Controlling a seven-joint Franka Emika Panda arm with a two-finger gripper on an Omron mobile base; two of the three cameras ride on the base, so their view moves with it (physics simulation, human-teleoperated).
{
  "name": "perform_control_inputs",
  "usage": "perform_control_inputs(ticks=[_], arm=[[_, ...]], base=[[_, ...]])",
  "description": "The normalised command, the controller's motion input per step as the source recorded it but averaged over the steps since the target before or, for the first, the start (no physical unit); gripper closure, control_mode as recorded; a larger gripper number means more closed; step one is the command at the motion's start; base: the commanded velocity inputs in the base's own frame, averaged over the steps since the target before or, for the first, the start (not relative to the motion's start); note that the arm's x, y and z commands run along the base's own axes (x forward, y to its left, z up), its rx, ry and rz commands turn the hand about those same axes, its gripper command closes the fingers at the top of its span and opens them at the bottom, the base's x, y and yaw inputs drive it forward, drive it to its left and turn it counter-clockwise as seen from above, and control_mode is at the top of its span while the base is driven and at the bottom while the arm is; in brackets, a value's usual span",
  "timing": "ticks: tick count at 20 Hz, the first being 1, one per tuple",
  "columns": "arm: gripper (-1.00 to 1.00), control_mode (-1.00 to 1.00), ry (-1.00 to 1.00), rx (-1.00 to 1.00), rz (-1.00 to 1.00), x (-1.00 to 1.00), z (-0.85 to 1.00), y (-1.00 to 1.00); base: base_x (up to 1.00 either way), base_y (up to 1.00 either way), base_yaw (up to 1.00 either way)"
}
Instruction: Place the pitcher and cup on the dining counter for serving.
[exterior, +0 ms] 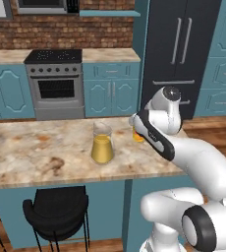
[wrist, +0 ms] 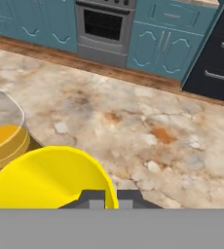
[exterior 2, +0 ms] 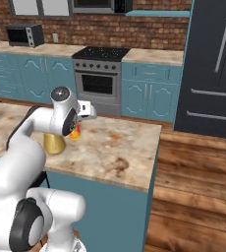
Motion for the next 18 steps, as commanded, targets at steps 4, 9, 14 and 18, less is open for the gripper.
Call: perform_control_inputs(ticks=[4,9,14,18], arm=[[1.0,-1.0,0.0,0.0,-0.06,0.33,-0.26,0.0],[1.0,-1.0,0.02,0.0,-0.01,0.07,-0.39,0.0],[1.0,-1.0,0.02,0.02,0.0,0.02,-0.47,0.0],[1.0,-1.0,0.05,0.08,0.0,0.26,-0.51,0.0]], base=[[0.0,0.0,0.0],[0.0,0.0,0.0],[0.0,0.0,0.0],[0.0,0.0,0.0]])
